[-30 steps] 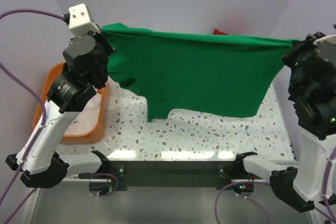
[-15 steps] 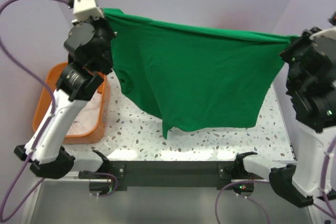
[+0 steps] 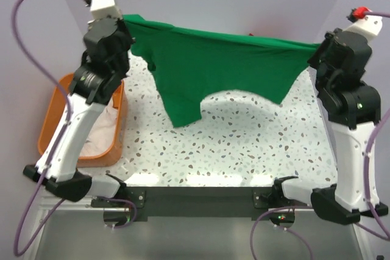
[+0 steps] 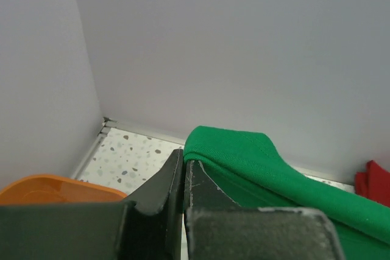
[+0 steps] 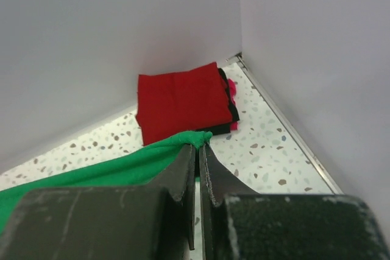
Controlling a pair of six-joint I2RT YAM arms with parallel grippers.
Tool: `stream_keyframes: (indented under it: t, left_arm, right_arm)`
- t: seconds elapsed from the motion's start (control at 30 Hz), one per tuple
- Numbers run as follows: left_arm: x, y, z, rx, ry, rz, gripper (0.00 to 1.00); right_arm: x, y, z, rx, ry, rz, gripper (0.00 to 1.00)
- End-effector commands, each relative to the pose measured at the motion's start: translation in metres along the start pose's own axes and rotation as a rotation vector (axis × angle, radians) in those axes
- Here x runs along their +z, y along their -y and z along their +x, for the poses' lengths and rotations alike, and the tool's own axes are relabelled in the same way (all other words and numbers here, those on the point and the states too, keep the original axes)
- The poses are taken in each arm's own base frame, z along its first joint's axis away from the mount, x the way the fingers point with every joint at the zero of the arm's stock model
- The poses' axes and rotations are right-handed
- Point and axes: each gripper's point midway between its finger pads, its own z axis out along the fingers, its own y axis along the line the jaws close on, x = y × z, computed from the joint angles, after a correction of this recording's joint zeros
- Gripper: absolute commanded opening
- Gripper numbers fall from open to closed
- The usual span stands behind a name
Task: Fold and stack the t-shirts
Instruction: Flatten the tshirt out
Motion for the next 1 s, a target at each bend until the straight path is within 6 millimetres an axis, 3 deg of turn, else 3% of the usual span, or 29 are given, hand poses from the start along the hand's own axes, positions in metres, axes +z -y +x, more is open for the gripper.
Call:
stream_keyframes:
  t: [0.0,0.07,0.1,0.17,0.27,0.37,0.47,0.53,0.63,0.67,0.73,0.8,0.83,0.87,0.9,0.93,0.97]
  left_arm:
    - [-0.063,-0.049,-0.070,-0.225,0.169,0.034,0.00]
    - [-0.072,-0.051,-0.059,-0.227,0.151,0.069,0.00]
    - [-0.086,-0.054,-0.066,-0.257,0.168,0.119,0.00]
    - [-0.099,-0.054,-0.062,-0.260,0.153,0.175,0.00]
    - [-0.129,-0.058,-0.077,-0.307,0.182,0.279,0.00]
    - [-0.162,-0.074,-0.105,-0.360,0.254,0.345,0.00]
    - [-0.180,-0.085,-0.130,-0.379,0.316,0.370,0.00]
    - [-0.177,-0.085,-0.136,-0.374,0.325,0.358,0.00]
    - [-0.144,-0.071,-0.121,-0.335,0.274,0.283,0.00]
    - [-0.122,-0.057,-0.107,-0.302,0.233,0.257,0.00]
    - [-0.096,-0.052,-0.086,-0.270,0.189,0.170,0.00]
    - [-0.057,-0.035,-0.043,-0.196,0.120,0.085,0.00]
    - [-0.044,-0.030,-0.027,-0.167,0.098,0.062,0.00]
    - [-0.028,-0.021,-0.005,-0.135,0.072,0.046,0.00]
    - [-0.004,-0.011,0.025,-0.082,0.016,0.027,0.00]
    - [0.010,-0.005,0.042,-0.057,-0.014,0.024,0.00]
    - [0.035,0.007,0.079,-0.016,-0.077,0.019,0.00]
  right_arm:
    - [-0.044,0.026,-0.026,0.085,0.095,-0.030,0.00]
    - [-0.052,0.031,-0.013,0.092,0.077,-0.046,0.00]
    - [-0.067,0.039,-0.016,0.117,0.097,-0.066,0.00]
    - [-0.080,0.045,-0.008,0.134,0.083,-0.085,0.00]
    - [-0.112,0.063,-0.015,0.164,0.112,-0.112,0.00]
    - [-0.138,0.073,-0.023,0.172,0.126,-0.148,0.00]
    - [-0.147,0.081,-0.029,0.179,0.141,-0.139,0.00]
    - [-0.143,0.086,-0.030,0.177,0.146,-0.098,0.00]
    - [-0.124,0.083,-0.029,0.155,0.132,-0.039,0.00]
    - [-0.105,0.074,-0.017,0.118,0.089,-0.019,0.00]
    - [-0.082,0.063,-0.006,0.088,0.057,0.006,0.00]
    - [-0.045,0.050,0.029,0.018,-0.031,0.058,0.00]
    - [-0.032,0.044,0.036,0.018,-0.034,0.066,0.00]
    - [-0.016,0.040,0.061,-0.020,-0.083,0.088,0.00]
    - [0.001,0.034,0.077,-0.045,-0.118,0.103,0.00]
    - [0.014,0.028,0.084,-0.041,-0.121,0.104,0.00]
    - [0.029,0.025,0.109,-0.066,-0.175,0.110,0.00]
